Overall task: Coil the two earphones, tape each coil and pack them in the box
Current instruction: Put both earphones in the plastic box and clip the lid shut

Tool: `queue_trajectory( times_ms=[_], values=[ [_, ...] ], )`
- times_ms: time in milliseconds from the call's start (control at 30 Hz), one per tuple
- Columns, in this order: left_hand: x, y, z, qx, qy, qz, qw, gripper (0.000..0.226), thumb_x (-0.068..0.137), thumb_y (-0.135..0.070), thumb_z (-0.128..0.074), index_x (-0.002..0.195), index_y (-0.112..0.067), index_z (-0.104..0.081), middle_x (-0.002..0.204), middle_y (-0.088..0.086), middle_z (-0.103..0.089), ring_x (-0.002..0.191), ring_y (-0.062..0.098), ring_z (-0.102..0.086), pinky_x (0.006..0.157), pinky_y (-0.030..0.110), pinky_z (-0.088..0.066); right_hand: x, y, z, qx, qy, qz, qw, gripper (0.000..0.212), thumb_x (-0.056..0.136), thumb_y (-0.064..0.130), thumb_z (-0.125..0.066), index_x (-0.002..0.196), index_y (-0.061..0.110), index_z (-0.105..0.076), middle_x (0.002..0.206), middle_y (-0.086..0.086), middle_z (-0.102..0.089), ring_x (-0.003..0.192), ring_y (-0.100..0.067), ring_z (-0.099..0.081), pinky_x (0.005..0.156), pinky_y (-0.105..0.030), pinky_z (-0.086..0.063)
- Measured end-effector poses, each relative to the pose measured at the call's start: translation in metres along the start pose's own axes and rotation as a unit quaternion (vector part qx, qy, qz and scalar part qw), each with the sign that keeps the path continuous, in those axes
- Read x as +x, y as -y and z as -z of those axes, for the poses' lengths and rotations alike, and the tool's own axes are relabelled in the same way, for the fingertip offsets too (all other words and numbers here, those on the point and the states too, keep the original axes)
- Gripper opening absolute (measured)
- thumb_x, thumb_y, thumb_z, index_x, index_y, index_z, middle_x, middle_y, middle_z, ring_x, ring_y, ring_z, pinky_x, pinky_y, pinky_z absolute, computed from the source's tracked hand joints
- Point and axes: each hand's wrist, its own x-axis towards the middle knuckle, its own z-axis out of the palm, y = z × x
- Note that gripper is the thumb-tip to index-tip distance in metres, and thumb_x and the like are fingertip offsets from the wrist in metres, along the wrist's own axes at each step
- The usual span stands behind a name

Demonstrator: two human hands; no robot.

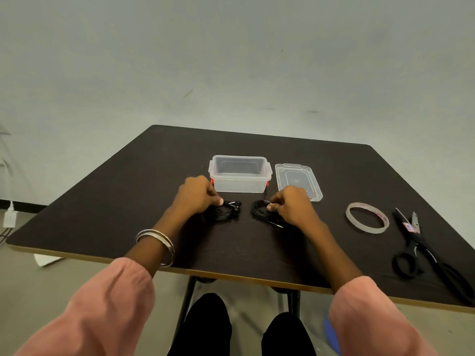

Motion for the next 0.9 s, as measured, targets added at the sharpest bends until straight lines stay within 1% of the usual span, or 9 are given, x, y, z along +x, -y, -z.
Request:
queue_trajectory(
  times_ms=[133, 300, 433, 533, 600, 667, 767, 833, 900],
  values=[
    [-0.002, -0.003, -0.002, 0.076, -0.017, -0.018, 0.997, 0.01, 0.079, -0.025, -0.075, 0.088, -0.02, -0.077, 0.097, 0.002, -0.072, 0.087, 0.021, -0.065, 0.082, 0.039, -0.056, 0.002, 0.004, -0.004, -0.005, -0.023, 0.003, 1.0, 0.011, 0.085, 0.015, -0.069, 0.084, 0.006, -0.075, 0.084, -0.011, -0.072, 0.084, -0.025, -0.064, 0.075, -0.031, -0.051],
    [-0.007, -0.001, 0.008, 0.136, -0.057, -0.089, 0.985, 0.015, 0.087, -0.025, -0.063, 0.091, -0.02, -0.076, 0.09, -0.001, -0.073, 0.077, 0.018, -0.064, 0.07, 0.032, -0.052, 0.002, 0.008, 0.008, 0.039, -0.084, 0.029, 0.995, 0.017, 0.085, 0.004, -0.058, 0.082, 0.004, -0.075, 0.078, -0.003, -0.07, 0.079, -0.02, -0.066, 0.07, -0.026, -0.049],
    [-0.004, 0.001, 0.028, 0.067, -0.135, -0.104, 0.983, 0.015, 0.088, -0.023, -0.063, 0.091, -0.019, -0.077, 0.082, 0.001, -0.073, 0.073, 0.02, -0.065, 0.063, 0.028, -0.046, 0.016, 0.028, 0.041, 0.122, -0.155, 0.036, 0.98, 0.013, 0.087, 0.006, -0.063, 0.089, 0.006, -0.076, 0.081, -0.008, -0.073, 0.069, -0.014, -0.063, 0.069, -0.024, -0.048],
    [0.007, -0.001, 0.044, -0.014, -0.182, -0.101, 0.978, 0.014, 0.087, -0.019, -0.065, 0.091, -0.016, -0.077, 0.076, 0.004, -0.073, 0.068, 0.019, -0.065, 0.062, 0.028, -0.048, 0.043, 0.042, 0.057, 0.147, -0.181, 0.04, 0.972, 0.012, 0.087, 0.011, -0.066, 0.091, 0.005, -0.076, 0.084, -0.011, -0.074, 0.074, -0.018, -0.066, 0.078, -0.032, -0.054],
    [0.016, -0.004, 0.054, -0.044, -0.204, -0.098, 0.973, 0.012, 0.086, -0.017, -0.066, 0.089, -0.015, -0.078, 0.072, 0.003, -0.071, 0.064, 0.016, -0.062, 0.063, 0.028, -0.049, 0.064, 0.051, 0.057, 0.152, -0.166, 0.04, 0.973, 0.012, 0.086, 0.009, -0.066, 0.089, 0.003, -0.076, 0.087, -0.013, -0.074, 0.073, -0.023, -0.068, 0.077, -0.039, -0.057],
    [0.025, -0.007, 0.061, -0.066, -0.216, -0.083, 0.971, 0.012, 0.085, -0.017, -0.067, 0.089, -0.014, -0.078, 0.068, 0.002, -0.069, 0.061, 0.015, -0.058, 0.062, 0.03, -0.05, 0.085, 0.058, 0.053, 0.117, -0.13, 0.052, 0.983, 0.013, 0.086, 0.006, -0.065, 0.088, 0.002, -0.076, 0.091, -0.013, -0.074, 0.074, -0.024, -0.068, 0.076, -0.04, -0.058],
    [0.038, -0.009, 0.067, -0.074, -0.222, -0.072, 0.97, 0.011, 0.085, -0.018, -0.067, 0.089, -0.014, -0.077, 0.069, 0.006, -0.07, 0.059, 0.018, -0.056, 0.064, 0.034, -0.051, 0.109, 0.062, 0.042, 0.015, -0.051, 0.079, 0.995, 0.014, 0.086, 0.007, -0.064, 0.092, 0.002, -0.076, 0.099, -0.011, -0.074, 0.088, -0.024, -0.068, 0.082, -0.034, -0.055],
    [0.041, -0.008, 0.067, -0.079, -0.218, -0.073, 0.97, 0.011, 0.085, -0.017, -0.068, 0.088, -0.014, -0.077, 0.069, 0.007, -0.07, 0.058, 0.018, -0.056, 0.063, 0.034, -0.051, 0.115, 0.063, 0.034, -0.034, -0.014, 0.078, 0.996, 0.015, 0.086, 0.009, -0.064, 0.093, 0.006, -0.076, 0.101, -0.009, -0.073, 0.096, -0.025, -0.066, 0.089, -0.041, -0.052],
    [0.047, -0.006, 0.065, -0.077, -0.213, -0.07, 0.971, 0.011, 0.085, -0.016, -0.068, 0.088, -0.014, -0.078, 0.068, 0.007, -0.07, 0.057, 0.017, -0.055, 0.062, 0.034, -0.05, 0.12, 0.065, 0.025, -0.087, 0.003, 0.072, 0.994, 0.015, 0.087, 0.017, -0.064, 0.095, 0.011, -0.075, 0.102, -0.005, -0.073, 0.103, -0.026, -0.062, 0.096, -0.045, -0.044]
  ],
)
